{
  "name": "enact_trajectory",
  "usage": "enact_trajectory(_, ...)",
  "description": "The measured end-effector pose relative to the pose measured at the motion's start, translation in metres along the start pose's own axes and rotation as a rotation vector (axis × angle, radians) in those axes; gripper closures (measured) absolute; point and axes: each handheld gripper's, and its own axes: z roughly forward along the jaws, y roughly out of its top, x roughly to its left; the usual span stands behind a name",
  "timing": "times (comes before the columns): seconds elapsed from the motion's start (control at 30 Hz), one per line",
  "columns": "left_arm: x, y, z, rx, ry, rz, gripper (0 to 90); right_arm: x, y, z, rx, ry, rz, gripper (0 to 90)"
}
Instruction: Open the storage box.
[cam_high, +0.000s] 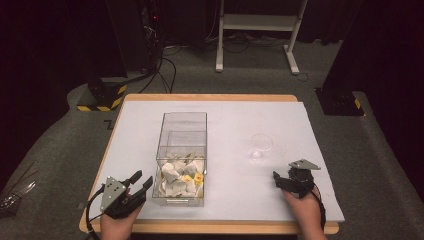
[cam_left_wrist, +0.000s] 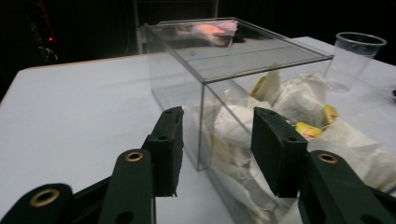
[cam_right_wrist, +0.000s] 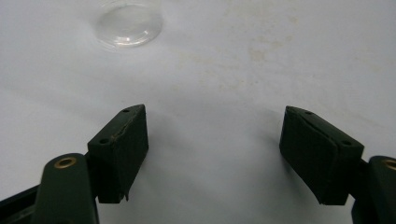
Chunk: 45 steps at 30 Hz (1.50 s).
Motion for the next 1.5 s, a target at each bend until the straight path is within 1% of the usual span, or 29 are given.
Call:
enact_trajectory(0.17,0.010,-0.002,0.004,0.034,0.019,-0.022,51.8,0.000,0.000,0.000,0.000,0.000,-0.001,23.7)
enact_trajectory(0.33,0.017,-0.002,0.009,0.058,0.026,-0.025,50.8,0.000,0.000,0.000,-0.001,0.000,-0.001,23.7)
enact_trajectory(0.5,0.022,0.000,0.020,0.098,0.005,-0.033,49.3,0.000,0.000,0.000,0.000,0.001,-0.001,23.7)
enact_trajectory(0.57,0.024,0.002,0.026,0.109,-0.005,-0.042,49.3,0.000,0.000,0.000,0.001,0.002,-0.001,23.8)
enact_trajectory(0.6,0.026,0.003,0.029,0.117,-0.009,-0.039,49.3,0.000,0.000,0.000,0.001,0.002,0.000,23.7)
enact_trajectory(0.67,0.028,0.003,0.033,0.131,0.002,-0.018,49.3,0.000,0.000,0.000,0.000,0.002,0.000,23.8)
enact_trajectory(0.73,0.031,0.002,0.038,0.146,0.008,-0.006,49.2,0.000,0.000,0.000,0.001,0.001,0.000,23.8)
enact_trajectory(0.8,0.036,-0.002,0.044,0.177,0.019,0.003,48.7,0.000,0.000,0.000,-0.001,0.002,-0.001,24.8)
enact_trajectory(0.87,0.041,-0.008,0.049,0.208,0.026,0.003,46.8,0.000,0.000,0.000,0.000,0.003,-0.002,25.2)
enact_trajectory(0.9,0.043,-0.011,0.050,0.215,0.033,0.000,46.4,0.000,0.000,0.000,0.000,0.003,-0.003,25.4)
enact_trajectory(0.97,0.045,-0.016,0.052,0.230,0.053,0.007,46.2,0.000,0.000,-0.001,0.001,0.002,-0.005,25.6)
enact_trajectory(1.03,0.048,-0.019,0.054,0.251,0.063,0.018,46.1,0.001,0.000,-0.001,0.001,0.002,-0.005,26.0)
enact_trajectory(1.13,0.053,-0.024,0.057,0.289,0.077,0.024,44.3,0.002,0.000,-0.002,-0.006,0.012,-0.021,31.5)
enact_trajectory(1.2,0.055,-0.028,0.059,0.312,0.081,0.018,43.2,0.005,0.000,-0.003,-0.013,0.007,-0.046,33.0)
enact_trajectory(1.23,0.056,-0.029,0.059,0.322,0.084,0.024,42.8,0.006,0.000,-0.004,-0.015,0.012,-0.055,33.0)
enact_trajectory(1.3,0.056,-0.030,0.060,0.333,0.092,0.033,41.9,0.010,0.001,-0.006,-0.027,0.032,-0.060,33.5)
enact_trajectory(1.37,0.057,-0.032,0.062,0.354,0.090,0.036,40.5,0.017,0.003,-0.010,-0.042,0.041,-0.072,34.4)
enact_trajectory(1.4,0.057,-0.033,0.063,0.366,0.090,0.032,39.7,0.020,0.004,-0.012,-0.054,0.046,-0.074,34.8)
enact_trajectory(1.47,0.057,-0.035,0.065,0.384,0.094,0.038,37.9,0.027,0.006,-0.015,-0.077,0.063,-0.084,35.4)
enact_trajectory(1.5,0.057,-0.035,0.066,0.388,0.093,0.036,37.5,0.031,0.008,-0.017,-0.086,0.073,-0.082,35.6)
